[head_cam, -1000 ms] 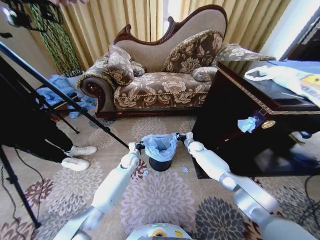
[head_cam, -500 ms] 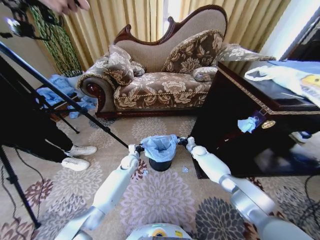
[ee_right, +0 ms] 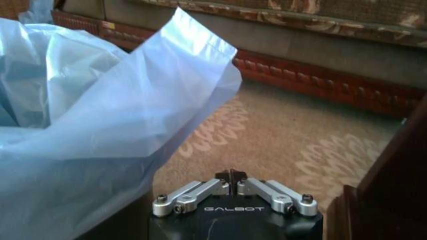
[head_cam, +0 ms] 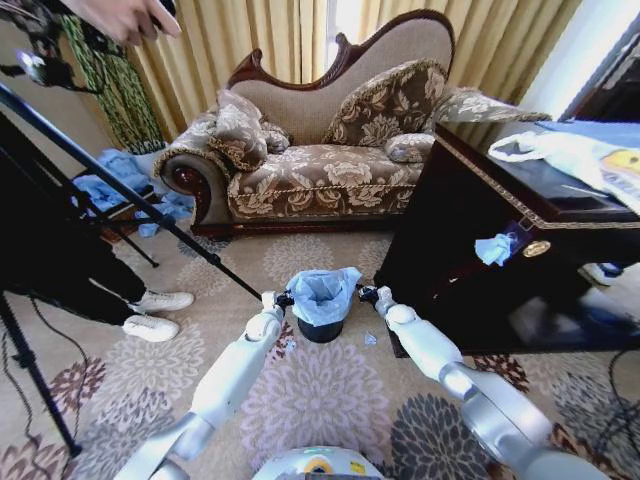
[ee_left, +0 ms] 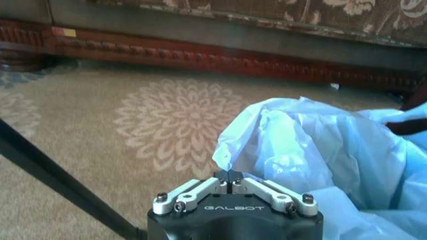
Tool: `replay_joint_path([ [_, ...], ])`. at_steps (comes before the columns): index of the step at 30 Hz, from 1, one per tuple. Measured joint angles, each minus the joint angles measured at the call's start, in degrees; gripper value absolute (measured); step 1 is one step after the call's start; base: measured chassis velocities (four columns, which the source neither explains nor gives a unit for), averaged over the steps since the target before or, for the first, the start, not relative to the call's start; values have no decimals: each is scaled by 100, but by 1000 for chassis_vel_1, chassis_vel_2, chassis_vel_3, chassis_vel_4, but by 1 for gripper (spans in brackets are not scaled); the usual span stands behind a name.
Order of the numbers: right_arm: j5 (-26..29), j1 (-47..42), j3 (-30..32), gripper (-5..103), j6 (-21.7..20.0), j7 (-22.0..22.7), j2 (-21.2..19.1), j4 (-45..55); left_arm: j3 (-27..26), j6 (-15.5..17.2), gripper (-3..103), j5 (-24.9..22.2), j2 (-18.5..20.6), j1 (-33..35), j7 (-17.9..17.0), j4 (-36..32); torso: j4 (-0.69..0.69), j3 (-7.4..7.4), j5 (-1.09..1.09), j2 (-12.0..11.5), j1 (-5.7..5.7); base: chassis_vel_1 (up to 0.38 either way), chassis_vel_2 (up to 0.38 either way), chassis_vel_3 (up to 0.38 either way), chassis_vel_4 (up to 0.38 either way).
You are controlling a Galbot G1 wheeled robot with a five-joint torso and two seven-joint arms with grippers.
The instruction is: Place a garbage bag over the trash bin.
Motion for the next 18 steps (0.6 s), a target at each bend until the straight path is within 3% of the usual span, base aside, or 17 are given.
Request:
replay_joint_path([
  [2, -3, -22, -18, -3, -5, 76, -25, 48, -5, 13, -3, 9, 3, 23, 24, -6, 1, 0, 0, 0, 0, 0, 0, 0, 0],
  [4, 3, -82, -47, 7, -7, 225, -98, 181, -28, 50, 8, 41, 17, 73, 42, -49, 1, 0, 0, 0, 0, 0, 0, 0, 0],
  [6, 20, -107, -62, 12, -9, 256, -133, 240, -34, 39, 8, 54, 24, 94, 47, -66, 0, 0, 0, 0, 0, 0, 0, 0, 0],
  [8, 101, -187, -98, 18, -30, 333, -229, 436, -48, 0, 19, 82, 54, 165, 49, -116, -1, 0, 0, 0, 0, 0, 0, 0, 0],
  [9, 101, -187, -98, 18, -30, 333, -229, 436, -48, 0, 19, 82, 54, 165, 49, -116, -1, 0, 0, 0, 0, 0, 0, 0, 0],
  [11, 326, -368, -175, 33, -112, 509, -363, 820, -85, -46, 29, 161, 106, 306, 56, -162, 0, 0, 1, 0, 0, 0, 0, 0, 0],
  [13, 412, -431, -197, 33, -150, 577, -407, 960, -94, -72, 34, 201, 118, 359, 58, -161, 1, 0, 0, 0, 0, 0, 0, 0, 0],
  [16, 587, -584, -208, 50, -212, 796, -516, 1259, -106, -154, 51, 273, 153, 467, 60, -161, 1, 0, 0, 0, 0, 0, 0, 0, 0],
  [18, 617, -617, -181, 56, -220, 850, -537, 1315, -112, -180, 51, 291, 159, 477, 54, -157, 1, 0, 0, 0, 0, 0, 0, 0, 0],
])
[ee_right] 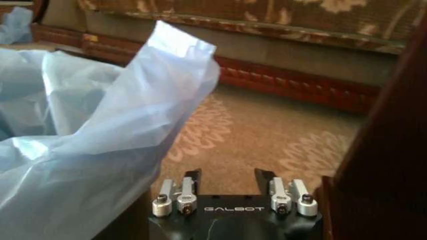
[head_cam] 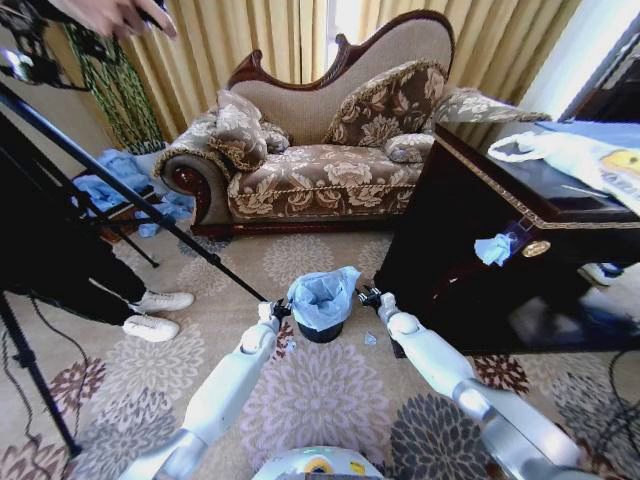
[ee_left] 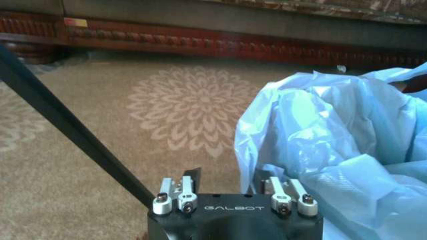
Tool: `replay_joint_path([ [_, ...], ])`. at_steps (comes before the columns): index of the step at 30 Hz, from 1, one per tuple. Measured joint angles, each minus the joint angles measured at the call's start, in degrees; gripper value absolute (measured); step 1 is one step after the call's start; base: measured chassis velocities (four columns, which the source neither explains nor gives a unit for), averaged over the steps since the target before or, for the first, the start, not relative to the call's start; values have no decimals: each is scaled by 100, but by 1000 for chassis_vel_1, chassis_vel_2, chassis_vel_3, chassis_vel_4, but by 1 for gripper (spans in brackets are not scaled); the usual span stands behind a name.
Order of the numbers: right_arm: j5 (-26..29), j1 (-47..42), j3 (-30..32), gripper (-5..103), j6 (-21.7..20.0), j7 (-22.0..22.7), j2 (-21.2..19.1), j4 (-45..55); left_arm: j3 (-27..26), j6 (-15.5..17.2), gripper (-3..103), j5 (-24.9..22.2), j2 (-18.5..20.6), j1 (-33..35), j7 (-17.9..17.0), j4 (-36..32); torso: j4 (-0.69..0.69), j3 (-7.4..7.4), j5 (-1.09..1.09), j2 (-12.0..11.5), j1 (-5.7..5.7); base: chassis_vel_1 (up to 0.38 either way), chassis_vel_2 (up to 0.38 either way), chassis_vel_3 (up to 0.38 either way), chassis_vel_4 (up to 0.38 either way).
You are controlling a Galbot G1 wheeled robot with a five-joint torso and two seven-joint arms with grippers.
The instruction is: Place a garbage bag over the trash bin.
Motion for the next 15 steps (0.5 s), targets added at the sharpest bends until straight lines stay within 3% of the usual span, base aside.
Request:
replay_joint_path([
  [2, 17, -18, 22, 56, -4, 33, -15, 37, -5, -26, 56, 12, 4, 5, -9, 7, -1, 0, 0, 0, 0, 0, 0, 0, 0],
  [4, 141, -100, 163, 71, -53, 192, -110, 274, -36, -107, 73, 31, 32, 29, -78, 12, -1, 1, 0, 0, 0, 0, 0, 0, 0],
  [7, 186, -152, 259, 77, -89, 260, -166, 412, -56, -158, 78, 63, 51, 48, -93, 10, 0, 1, 0, 0, 0, 0, 0, 0, 0],
  [8, 199, -208, 340, 88, -109, 327, -219, 541, -77, -199, 83, 73, 75, 76, -93, -18, 0, 1, 0, 0, 0, 0, 0, 0, 0],
  [10, 213, -272, 411, 88, -138, 403, -280, 697, -99, -214, 88, 79, 99, 107, -94, -69, 0, 1, 0, 0, 0, 0, 0, 0, 0],
  [11, 266, -352, 470, 93, -177, 470, -364, 917, -117, -235, 93, 87, 124, 148, -88, -145, 0, 1, 0, 0, 1, 0, 0, 0, 0],
  [15, 419, -690, 743, 100, -339, 646, -688, 1765, -221, -255, 99, 88, 233, 379, 68, -576, -1, 1, -1, 0, 1, 0, 0, 0, 0],
])
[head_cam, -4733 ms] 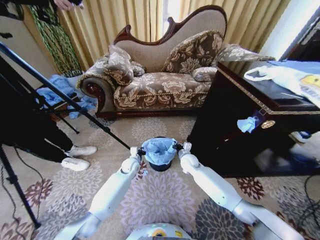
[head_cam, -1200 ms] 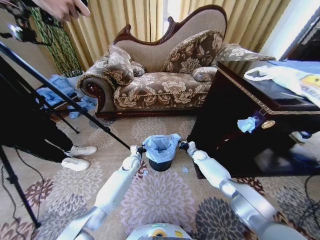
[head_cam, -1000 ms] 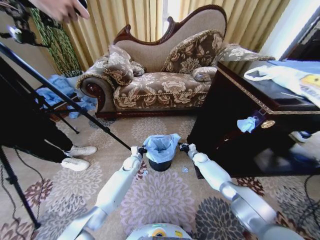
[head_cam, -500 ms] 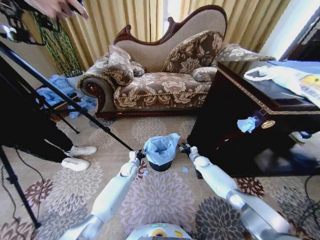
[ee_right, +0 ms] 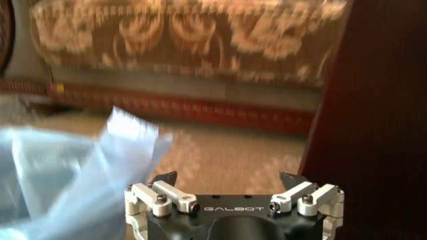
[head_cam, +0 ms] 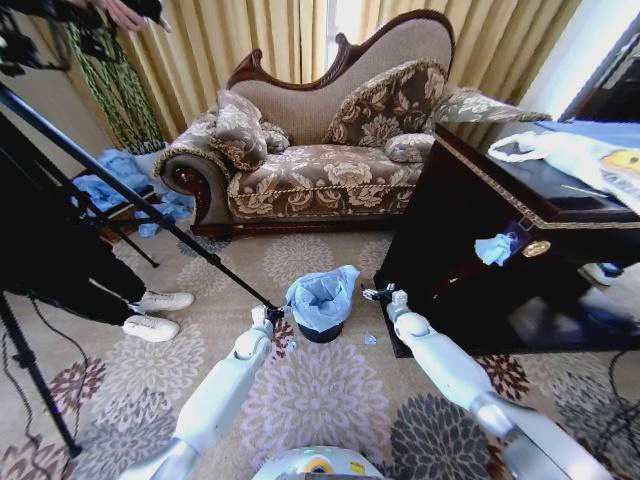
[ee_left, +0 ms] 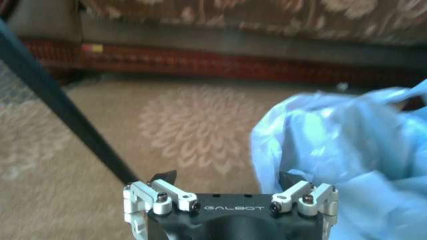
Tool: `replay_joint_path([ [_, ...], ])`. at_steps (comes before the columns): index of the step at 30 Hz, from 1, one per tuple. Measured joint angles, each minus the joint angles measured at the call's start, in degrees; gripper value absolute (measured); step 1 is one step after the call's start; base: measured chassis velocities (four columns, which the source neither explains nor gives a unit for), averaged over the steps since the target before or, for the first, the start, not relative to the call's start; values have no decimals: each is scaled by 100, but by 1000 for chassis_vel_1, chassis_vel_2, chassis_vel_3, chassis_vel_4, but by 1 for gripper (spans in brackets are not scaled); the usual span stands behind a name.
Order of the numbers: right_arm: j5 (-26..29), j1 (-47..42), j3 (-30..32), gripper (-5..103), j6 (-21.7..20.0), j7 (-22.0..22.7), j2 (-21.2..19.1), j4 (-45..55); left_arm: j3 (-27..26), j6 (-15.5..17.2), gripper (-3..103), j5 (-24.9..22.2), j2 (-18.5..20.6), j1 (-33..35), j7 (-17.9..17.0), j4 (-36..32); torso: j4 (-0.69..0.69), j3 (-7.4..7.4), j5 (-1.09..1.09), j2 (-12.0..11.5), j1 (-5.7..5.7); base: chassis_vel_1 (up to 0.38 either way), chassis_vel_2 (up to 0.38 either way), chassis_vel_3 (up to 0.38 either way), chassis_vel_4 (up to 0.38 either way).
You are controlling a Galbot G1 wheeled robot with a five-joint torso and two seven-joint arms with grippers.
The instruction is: Place a garbage bag over the trash bin.
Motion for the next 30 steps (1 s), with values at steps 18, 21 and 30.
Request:
replay_joint_path([
  [18, 807, -1739, 680, 94, -335, 1598, -430, 3045, -484, 1394, 100, -533, 612, 722, -988, -2820, 2, -1, 1, 0, 0, 0, 0, 0, 0],
  [21, 793, -1832, 702, 83, -327, 1607, -332, 3184, -627, 1730, 100, -627, 785, 741, -1000, -3085, 1, -1, 0, 0, -1, 0, 0, 0, 0],
  [30, 677, -1914, 392, 51, -422, 1523, 129, 3450, -1314, 2742, 100, -840, 1503, 1336, -1091, -3967, 1, -1, -1, 1, -2, 0, 0, 0, 0],
])
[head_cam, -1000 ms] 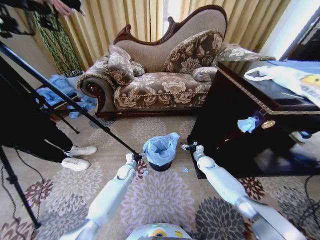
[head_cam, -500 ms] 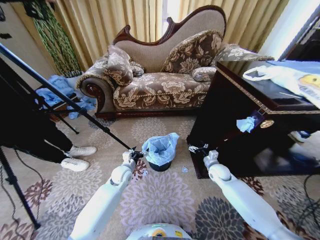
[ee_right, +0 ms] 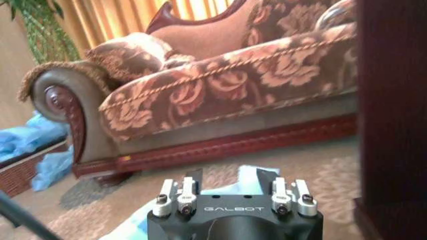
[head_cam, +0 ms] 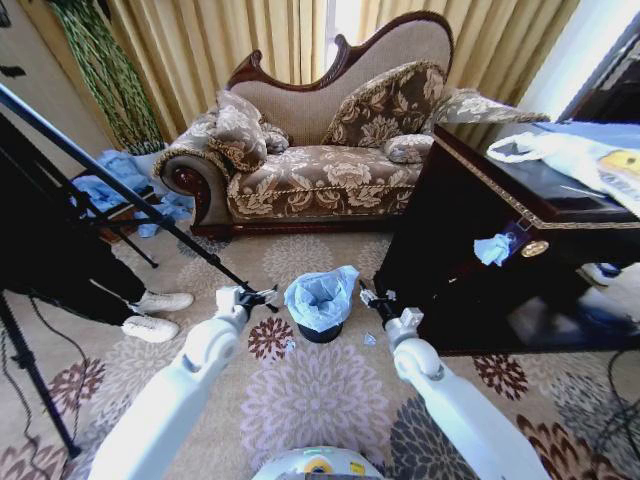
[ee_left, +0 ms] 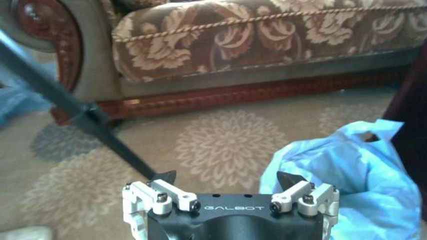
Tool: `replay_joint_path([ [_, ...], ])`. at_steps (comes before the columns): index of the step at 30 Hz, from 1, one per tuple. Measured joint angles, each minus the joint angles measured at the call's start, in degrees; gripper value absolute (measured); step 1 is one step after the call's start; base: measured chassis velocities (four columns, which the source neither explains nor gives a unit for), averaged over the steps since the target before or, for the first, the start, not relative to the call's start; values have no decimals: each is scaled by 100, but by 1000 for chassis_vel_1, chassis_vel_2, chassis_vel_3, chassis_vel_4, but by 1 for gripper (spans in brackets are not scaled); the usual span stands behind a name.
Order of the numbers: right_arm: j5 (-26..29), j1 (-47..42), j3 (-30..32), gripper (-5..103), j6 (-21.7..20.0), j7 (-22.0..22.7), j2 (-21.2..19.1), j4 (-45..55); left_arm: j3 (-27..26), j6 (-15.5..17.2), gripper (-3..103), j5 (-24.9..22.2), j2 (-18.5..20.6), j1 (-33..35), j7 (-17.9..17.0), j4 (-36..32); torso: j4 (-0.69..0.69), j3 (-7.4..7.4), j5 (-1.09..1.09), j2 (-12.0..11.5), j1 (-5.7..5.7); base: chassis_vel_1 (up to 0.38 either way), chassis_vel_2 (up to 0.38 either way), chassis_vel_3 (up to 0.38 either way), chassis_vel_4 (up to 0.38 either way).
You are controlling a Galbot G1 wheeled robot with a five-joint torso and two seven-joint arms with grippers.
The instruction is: Place a garbage bag over the trash bin.
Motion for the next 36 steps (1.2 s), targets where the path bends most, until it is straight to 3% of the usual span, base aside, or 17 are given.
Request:
replay_joint_path([
  [2, -44, 385, -303, 40, -190, 247, 281, -319, -82, 47, 100, -147, 10, 55, -123, -61, 0, 1, 0, 0, 1, 0, 0, 0, 0],
  [4, -30, 537, -426, 40, -280, 411, 376, -415, -98, 52, 100, -178, -1, 62, -159, -72, 0, 1, 0, 0, 1, 0, 0, 0, 0],
  [6, 85, 909, -739, 35, -520, 873, 638, -619, -127, 54, 100, -225, -55, 79, -224, -78, 0, 2, 1, -1, 2, 0, 0, 0, 0],
  [8, 226, 1174, -970, 18, -675, 1195, 831, -767, -151, 51, 100, -242, -94, 79, -256, -56, 0, 1, 0, 0, 1, 0, 0, 0, 0],
  [10, 274, 1238, -1032, 18, -713, 1270, 875, -809, -163, 51, 100, -260, -105, 76, -265, -45, 1, 1, 0, 0, 1, 0, 0, 0, 0],
  [11, 411, 1391, -1168, 8, -792, 1419, 973, -935, -198, 70, 100, -312, -135, 50, -283, -9, 1, 1, -1, 0, 2, 0, 0, 0, 0],
  [13, 484, 1477, -1230, 8, -822, 1473, 1028, -1035, -210, 70, 100, -325, -155, 26, -290, 25, 0, 1, -1, 0, 1, 0, 0, 0, 0],
  [14, 542, 1612, -1312, 1, -857, 1501, 1095, -1221, -216, 72, 100, -355, -198, -30, -296, 93, -1, 2, -1, -1, 1, 0, 0, 0, 0],
  [24, 987, 2068, -1580, 0, -1015, 1497, 1243, -2118, -198, 56, 100, -396, -509, -440, -328, 502, -2, 2, 2, -1, 2, 0, 0, 0, 0],
  [36, 1434, 2575, -1762, 0, -1204, 2022, 1821, -2841, -210, -15, 100, -361, -720, -472, -290, 524, 0, 2, 2, -1, 2, 0, 0, 0, 0],
])
